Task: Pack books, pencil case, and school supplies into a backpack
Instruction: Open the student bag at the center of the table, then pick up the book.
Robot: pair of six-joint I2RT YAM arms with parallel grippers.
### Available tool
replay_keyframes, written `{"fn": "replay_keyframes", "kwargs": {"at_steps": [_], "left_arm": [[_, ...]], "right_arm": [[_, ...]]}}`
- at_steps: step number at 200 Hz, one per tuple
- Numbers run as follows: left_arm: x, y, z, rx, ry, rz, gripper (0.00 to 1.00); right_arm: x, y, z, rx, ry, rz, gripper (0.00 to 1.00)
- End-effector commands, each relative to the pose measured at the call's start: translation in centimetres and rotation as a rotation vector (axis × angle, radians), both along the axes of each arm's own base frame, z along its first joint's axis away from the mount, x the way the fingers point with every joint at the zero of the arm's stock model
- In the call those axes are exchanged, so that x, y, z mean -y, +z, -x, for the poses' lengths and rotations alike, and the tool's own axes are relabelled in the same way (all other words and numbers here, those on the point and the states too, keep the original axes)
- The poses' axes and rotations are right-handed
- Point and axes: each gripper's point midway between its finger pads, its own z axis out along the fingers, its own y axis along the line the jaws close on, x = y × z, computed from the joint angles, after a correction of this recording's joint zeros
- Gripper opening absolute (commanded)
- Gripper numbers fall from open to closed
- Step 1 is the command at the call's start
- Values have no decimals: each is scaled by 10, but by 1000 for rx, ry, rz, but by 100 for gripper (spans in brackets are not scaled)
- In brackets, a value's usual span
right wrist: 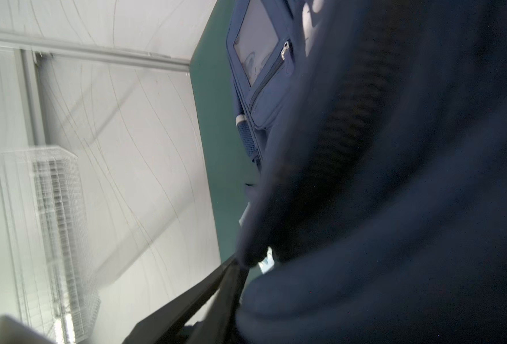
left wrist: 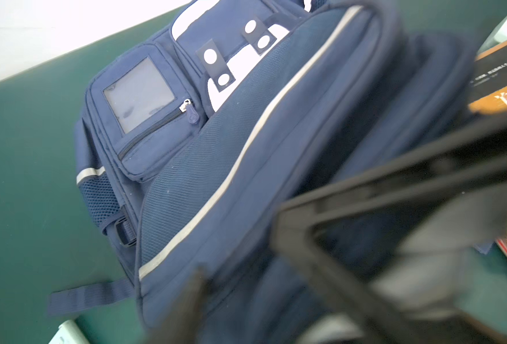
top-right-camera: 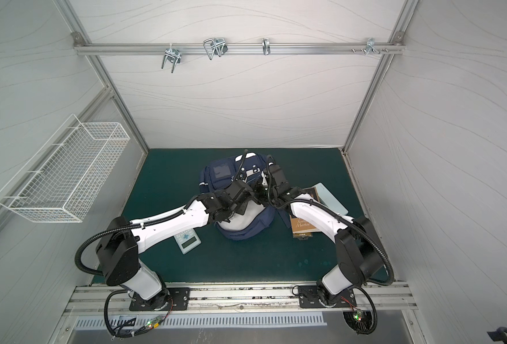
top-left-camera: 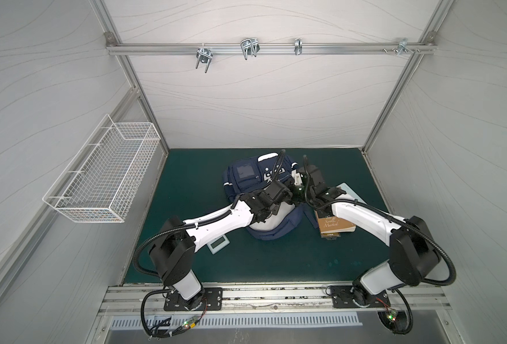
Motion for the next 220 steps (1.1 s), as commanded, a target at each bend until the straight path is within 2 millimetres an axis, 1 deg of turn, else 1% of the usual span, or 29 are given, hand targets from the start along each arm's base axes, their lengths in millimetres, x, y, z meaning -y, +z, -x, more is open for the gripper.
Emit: {"fn": "replay_keyframes", "kwargs": {"at_steps": [1,2,3,12,18,27,42,54,62,73,82,92,102,120,125,136,148,159,184,203,220], "left_arm": [[-12,31,-14,78,64,-5,2],[-11,32,-14,79,61,-3,0],[-11,32,-15,81,59,-2,0],[-7,38,-15,90,40,10,0],[-5,40,-16,92,28,19,0],[-2,42,-17,84,14,40,0],[-2,42,-20,51,15,93,0],[-1,41,-19,20,8,144,0],[1,39,-18,8,-4,170,0],[4,40,-15,1,-29,198,0],[9,40,-12,-5,-53,225,0],[12,40,-8,-14,-72,248,0],[14,40,-6,-22,-84,263,0],[15,37,-2,-34,-99,264,0],[15,36,-2,-37,-100,263,0],[14,36,-1,-36,-103,264,0],[15,37,-1,-37,-109,267,0],[16,38,0,-36,-111,271,0],[19,37,-1,-41,-115,279,0],[20,37,0,-52,-119,282,0],[18,36,0,-46,-115,275,0]], "right_arm": [[18,23,3,49,-11,6,68],[19,23,3,48,-12,12,69],[21,22,4,46,-13,20,71],[37,22,7,52,-30,83,78],[54,19,12,52,-51,149,82],[81,15,19,62,-94,261,87],[136,8,35,89,-182,489,93],[179,-4,52,85,-258,652,96],[204,-14,63,85,-294,741,95],[233,-26,79,66,-358,782,94],[249,-39,89,25,-397,750,94],[261,-53,95,-20,-441,671,93],[263,-66,98,-50,-449,570,92],[267,-85,97,-100,-473,426,90],[269,-89,96,-110,-489,391,90],[267,-95,94,-121,-484,310,90],[270,-99,93,-129,-490,282,90],[271,-95,90,-111,-477,299,87],[290,-86,81,-92,-493,428,86],[306,-79,68,-86,-511,520,81],[316,-79,55,-105,-516,588,77]]}}
